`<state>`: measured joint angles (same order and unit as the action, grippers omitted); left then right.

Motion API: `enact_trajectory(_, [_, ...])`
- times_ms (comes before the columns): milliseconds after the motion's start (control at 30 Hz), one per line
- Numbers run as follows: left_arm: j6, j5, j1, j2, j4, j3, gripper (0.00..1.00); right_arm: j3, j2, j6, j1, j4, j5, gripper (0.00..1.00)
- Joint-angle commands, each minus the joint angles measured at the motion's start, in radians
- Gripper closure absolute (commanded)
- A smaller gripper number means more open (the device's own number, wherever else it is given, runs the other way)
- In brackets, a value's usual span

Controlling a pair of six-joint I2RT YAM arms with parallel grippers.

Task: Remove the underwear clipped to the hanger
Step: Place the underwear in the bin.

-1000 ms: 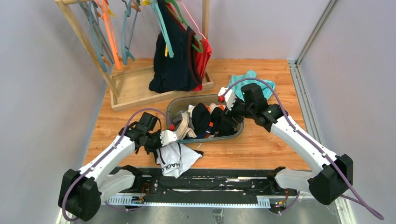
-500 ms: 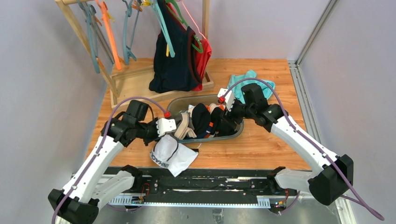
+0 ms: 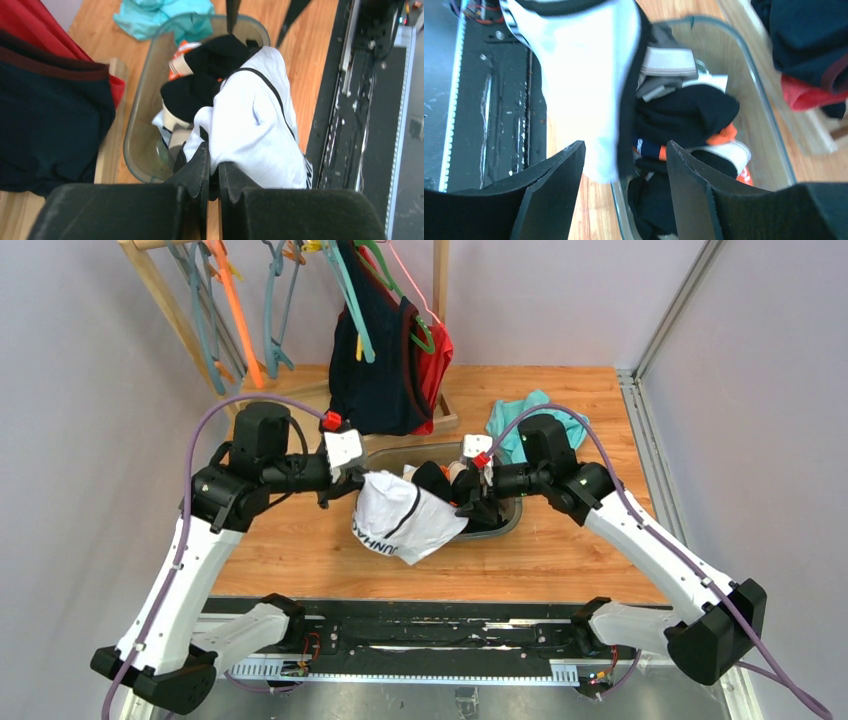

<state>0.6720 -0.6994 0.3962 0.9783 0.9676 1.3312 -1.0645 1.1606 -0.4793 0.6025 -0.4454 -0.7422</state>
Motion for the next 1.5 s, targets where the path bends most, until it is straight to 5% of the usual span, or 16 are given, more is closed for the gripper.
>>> enact_trajectory(0, [-0.229, -0.037, 0.007, 0.040, -0.220, 0.038, 1.00, -0.096, 0.015, 0.009, 0.028, 0.038, -0.140, 0.38])
enact_trajectory(200, [-0.337, -0.058, 0.027, 0.081, -0.342, 0.046, 1.00, -0.146, 0.046, 0.060, 0.029, 0.064, -0.177, 0.38])
enact_trajectory(767, [-0.687, -0.132, 0.068, 0.026, -0.814, -0.235, 1.00, -0.096, 0.116, 0.261, 0.106, 0.250, -0.253, 0.39])
enact_trajectory(967, [-0.704, -0.143, 0.092, 0.025, -0.876, -0.307, 1.00, -0.109, 0.136, 0.295, 0.117, 0.263, -0.248, 0.44])
enact_trajectory(1067, [-0.698, -0.149, 0.102, 0.017, -0.901, -0.336, 1.00, -0.109, 0.134, 0.296, 0.117, 0.263, -0.206, 0.52])
enact_trajectory(1300, [-0.645, -0.118, 0.105, -0.022, -0.897, -0.369, 0.95, -0.102, 0.128, 0.242, 0.115, 0.239, -0.101, 0.99])
enact_trajectory(1467, [-0.569, -0.049, 0.103, -0.084, -0.848, -0.368, 0.70, -0.093, 0.089, 0.178, 0.111, 0.206, -0.013, 0.99])
